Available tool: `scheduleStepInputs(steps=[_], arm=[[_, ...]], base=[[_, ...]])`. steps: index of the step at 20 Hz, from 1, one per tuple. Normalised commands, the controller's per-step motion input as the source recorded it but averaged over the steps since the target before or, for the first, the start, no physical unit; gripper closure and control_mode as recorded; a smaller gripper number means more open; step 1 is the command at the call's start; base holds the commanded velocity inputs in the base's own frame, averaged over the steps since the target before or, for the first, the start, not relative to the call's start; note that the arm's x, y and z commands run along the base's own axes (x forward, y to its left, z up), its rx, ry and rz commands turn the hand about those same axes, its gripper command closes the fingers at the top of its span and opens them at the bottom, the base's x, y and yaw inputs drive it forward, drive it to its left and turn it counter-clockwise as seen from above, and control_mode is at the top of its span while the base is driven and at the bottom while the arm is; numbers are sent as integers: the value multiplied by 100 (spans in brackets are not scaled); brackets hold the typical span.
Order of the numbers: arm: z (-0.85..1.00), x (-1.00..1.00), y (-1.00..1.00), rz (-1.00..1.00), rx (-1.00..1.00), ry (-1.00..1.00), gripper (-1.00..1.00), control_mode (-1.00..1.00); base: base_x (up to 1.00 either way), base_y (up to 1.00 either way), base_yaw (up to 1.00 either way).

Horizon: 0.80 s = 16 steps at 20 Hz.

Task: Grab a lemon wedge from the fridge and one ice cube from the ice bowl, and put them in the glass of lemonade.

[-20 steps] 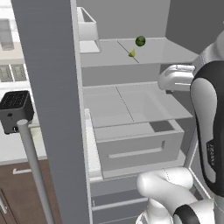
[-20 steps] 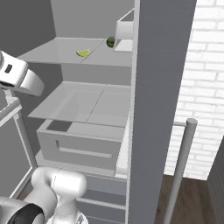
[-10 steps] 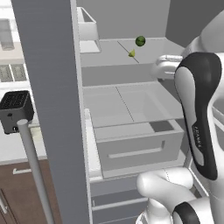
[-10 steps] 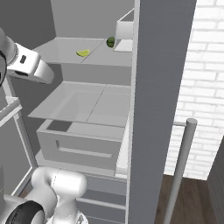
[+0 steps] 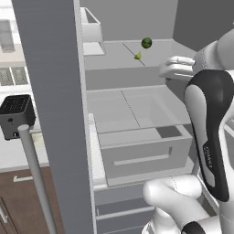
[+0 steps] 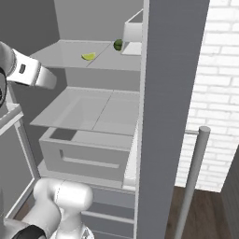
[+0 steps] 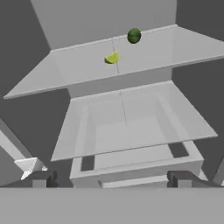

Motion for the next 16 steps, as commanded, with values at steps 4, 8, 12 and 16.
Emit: scheduleStepInputs(steps=[4, 8, 12, 16], arm=[[0, -22, 0, -5, 3, -37, -100, -100], [1, 24, 0, -5, -4, -25, -100, -100], [57, 52, -5, -1, -12, 6, -100, -100], [96, 22, -13, 0, -6, 16, -100, -100]], base=[[0, 0, 0], [0, 0, 0], [0, 0, 0], [0, 0, 0]])
